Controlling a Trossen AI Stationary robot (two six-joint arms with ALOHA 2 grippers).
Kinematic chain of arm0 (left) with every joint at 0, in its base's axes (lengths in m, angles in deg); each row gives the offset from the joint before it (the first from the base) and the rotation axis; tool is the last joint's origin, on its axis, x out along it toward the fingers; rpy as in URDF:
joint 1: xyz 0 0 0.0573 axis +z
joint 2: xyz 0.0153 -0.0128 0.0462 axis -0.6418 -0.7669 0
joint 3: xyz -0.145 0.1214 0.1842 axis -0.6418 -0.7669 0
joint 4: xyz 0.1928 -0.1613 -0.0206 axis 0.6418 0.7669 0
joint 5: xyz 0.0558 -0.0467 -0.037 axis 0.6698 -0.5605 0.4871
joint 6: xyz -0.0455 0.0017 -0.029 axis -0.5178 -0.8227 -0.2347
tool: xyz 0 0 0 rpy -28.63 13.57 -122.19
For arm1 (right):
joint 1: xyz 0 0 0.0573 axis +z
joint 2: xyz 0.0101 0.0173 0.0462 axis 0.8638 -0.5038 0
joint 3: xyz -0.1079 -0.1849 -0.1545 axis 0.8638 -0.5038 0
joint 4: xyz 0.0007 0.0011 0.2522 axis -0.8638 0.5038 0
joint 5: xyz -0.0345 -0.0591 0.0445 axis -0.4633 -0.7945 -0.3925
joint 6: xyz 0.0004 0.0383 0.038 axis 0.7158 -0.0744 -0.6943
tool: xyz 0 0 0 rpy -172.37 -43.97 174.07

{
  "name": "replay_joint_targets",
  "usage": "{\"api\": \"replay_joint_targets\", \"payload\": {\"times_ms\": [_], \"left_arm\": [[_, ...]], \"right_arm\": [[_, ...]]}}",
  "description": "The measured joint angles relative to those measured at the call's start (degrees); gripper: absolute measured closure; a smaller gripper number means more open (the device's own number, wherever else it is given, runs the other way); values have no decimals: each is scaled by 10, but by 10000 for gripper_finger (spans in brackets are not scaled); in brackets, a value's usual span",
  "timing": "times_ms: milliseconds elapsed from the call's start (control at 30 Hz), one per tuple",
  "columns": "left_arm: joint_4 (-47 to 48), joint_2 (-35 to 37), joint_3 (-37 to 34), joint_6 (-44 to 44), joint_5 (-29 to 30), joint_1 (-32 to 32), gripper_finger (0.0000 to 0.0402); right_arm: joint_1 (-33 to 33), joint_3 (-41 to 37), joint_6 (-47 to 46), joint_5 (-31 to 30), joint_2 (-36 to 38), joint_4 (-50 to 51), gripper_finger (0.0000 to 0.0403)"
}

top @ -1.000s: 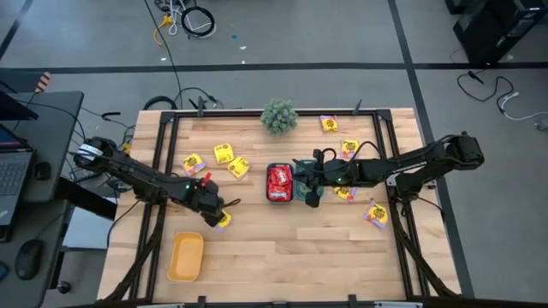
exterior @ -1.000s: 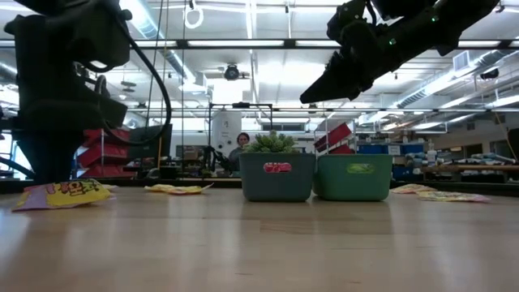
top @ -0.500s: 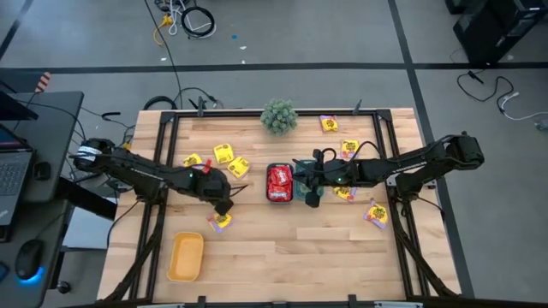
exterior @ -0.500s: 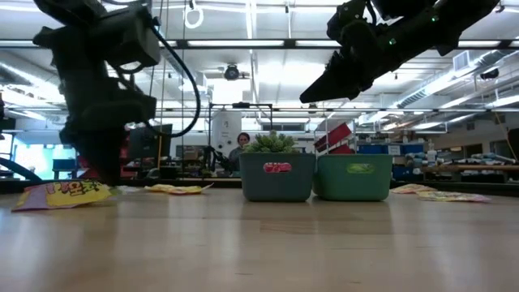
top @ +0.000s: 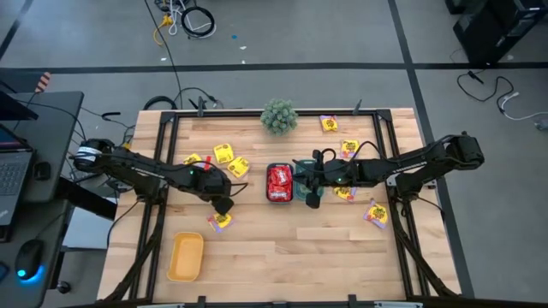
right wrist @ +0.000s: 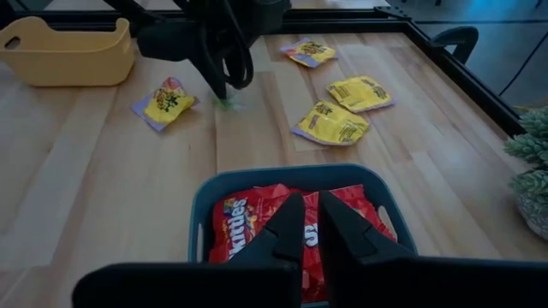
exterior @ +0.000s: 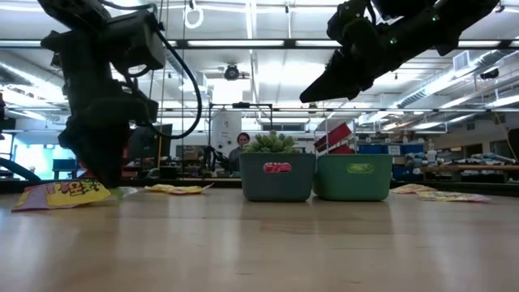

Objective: Sort candy
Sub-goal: Put the green gummy into the green bin

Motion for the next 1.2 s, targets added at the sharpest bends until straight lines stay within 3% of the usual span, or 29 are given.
{"api": "replay_joint_targets", "payload": {"times_ms": [167, 633, 767, 1033, 1200], "left_arm": [[-17, -10, 0, 30, 0, 0, 215], [-34, -21, 0, 171, -14, -2, 217], [-38, -22, 0, 190, -16, -2, 252], [-38, -23, 35, 208, -15, -1, 385], [-44, -22, 96, 260, -16, 17, 393]], "right_arm": [[0, 0, 6, 0, 0, 0, 380], [0, 0, 6, 0, 0, 9, 380], [0, 0, 6, 0, 0, 9, 380], [0, 0, 6, 0, 2, 10, 379], [0, 0, 8, 0, 30, 31, 378]]}}
